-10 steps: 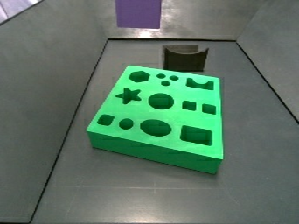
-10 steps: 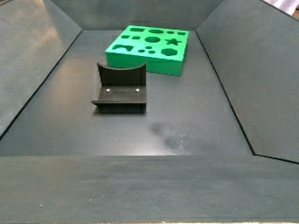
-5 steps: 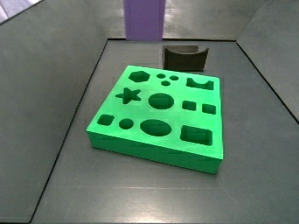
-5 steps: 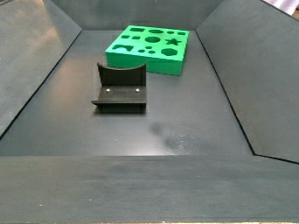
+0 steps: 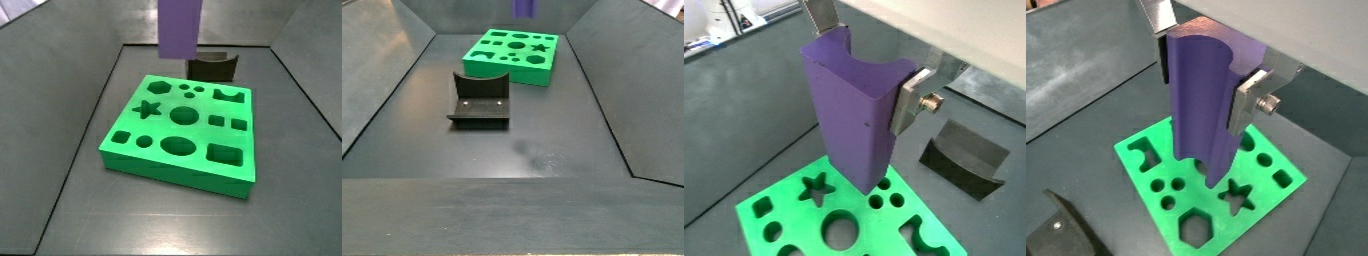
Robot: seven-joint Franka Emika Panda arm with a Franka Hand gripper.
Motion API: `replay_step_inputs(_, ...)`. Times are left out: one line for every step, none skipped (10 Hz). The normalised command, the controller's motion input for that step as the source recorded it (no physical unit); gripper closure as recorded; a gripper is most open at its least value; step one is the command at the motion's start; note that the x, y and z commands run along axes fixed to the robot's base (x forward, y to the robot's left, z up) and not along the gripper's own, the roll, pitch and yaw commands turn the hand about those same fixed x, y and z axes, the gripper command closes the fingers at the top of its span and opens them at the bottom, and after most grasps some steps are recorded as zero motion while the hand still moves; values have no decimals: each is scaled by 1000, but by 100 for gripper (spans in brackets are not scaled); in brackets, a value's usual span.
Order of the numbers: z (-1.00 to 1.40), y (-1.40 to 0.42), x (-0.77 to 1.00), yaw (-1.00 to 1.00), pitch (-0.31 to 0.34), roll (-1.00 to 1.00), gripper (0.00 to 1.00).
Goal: Pick up the arch object. Move up. Place the arch object on the fixture. Regrasp the arch object. Rotate the arch object. Move to above the board. Insert the arch object.
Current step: Insert the arch object.
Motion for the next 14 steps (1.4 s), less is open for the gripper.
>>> replay_step_inputs(-317,140,1000,-31,0,121,100)
replay_step_inputs(-317,97,1000,-111,-17,127,100)
replay_step_inputs(-257,71,1000,-117,-33,97,100)
replay_step_inputs(-80,31,1000,-91,-24,21,100)
replay_step_inputs(-40,14,1000,-80,-13,7,100)
replay_step_inputs(0,0,1000,-74,-9,0,100)
replay_step_inputs(14,0,1000,-134,0,0,100)
replay_step_inputs(129,34,709,-549,0,-61,100)
replay_step_inputs(103,89,303,-897,0,-57,100)
replay_step_inputs(0,131,329,-897,-4,0,100)
replay_step_inputs(-360,46,717,-597,-17,206,100)
replay_step_inputs(-526,63,1000,-163,-100,141,100)
replay_step_inputs(-429,20,1000,-60,-139,6,100)
replay_step_inputs(-434,0,1000,-29,-139,0,100)
